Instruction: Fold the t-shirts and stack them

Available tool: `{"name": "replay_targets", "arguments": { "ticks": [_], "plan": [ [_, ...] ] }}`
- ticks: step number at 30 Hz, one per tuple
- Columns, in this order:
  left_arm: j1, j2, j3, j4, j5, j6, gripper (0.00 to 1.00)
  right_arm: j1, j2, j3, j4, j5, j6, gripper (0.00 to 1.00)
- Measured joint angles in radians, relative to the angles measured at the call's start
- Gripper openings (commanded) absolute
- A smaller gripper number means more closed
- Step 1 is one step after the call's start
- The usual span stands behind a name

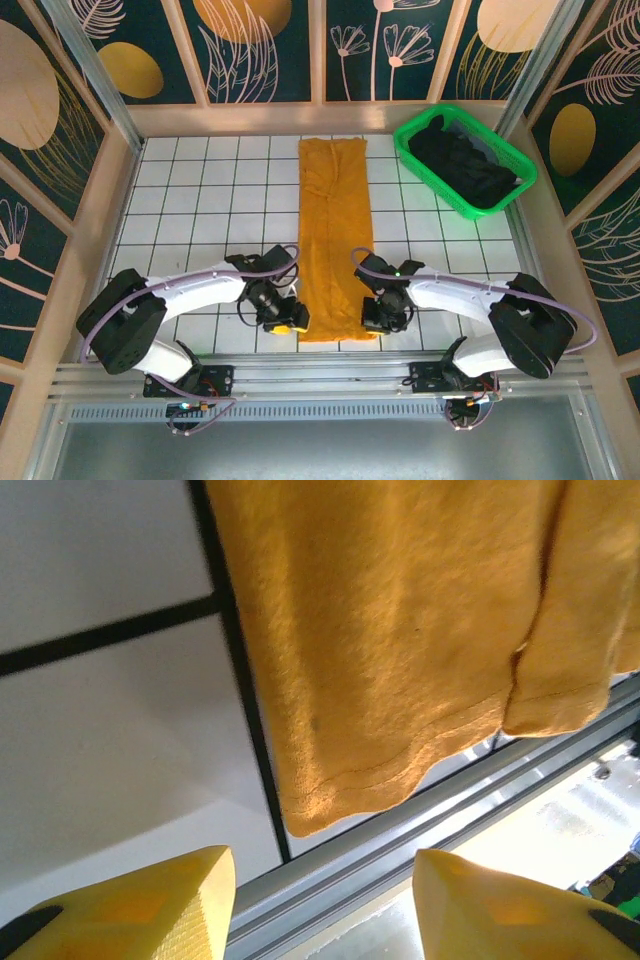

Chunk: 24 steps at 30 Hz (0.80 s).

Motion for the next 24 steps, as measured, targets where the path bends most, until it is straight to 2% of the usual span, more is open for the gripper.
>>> {"name": "replay_targets", "arguments": {
  "ticks": [10,13,18,24],
  "plan": [
    [-0.04,0.076,0.002,0.021,0.0,-0.028,0.44,0.011,0.013,0.014,0.018,-0.051,0.015,0.0],
    [-0.042,0.109,0.026,0.008,-0.001,-0.041,0.32,0.011,0.013,0.015,0.025,-0.059,0.019,0.0],
    [-0.05,0.169,0.089,-0.021,-0.028,-0.048,0.0,0.011,0.013,0.019,0.031,-0.069,0.023,0.0],
    [-0.047,0.138,0.169,-0.01,-0.117,-0.038,0.0,-0.026,0.001,0.086,-0.003,-0.053,0.031,0.0]
  ]
}}
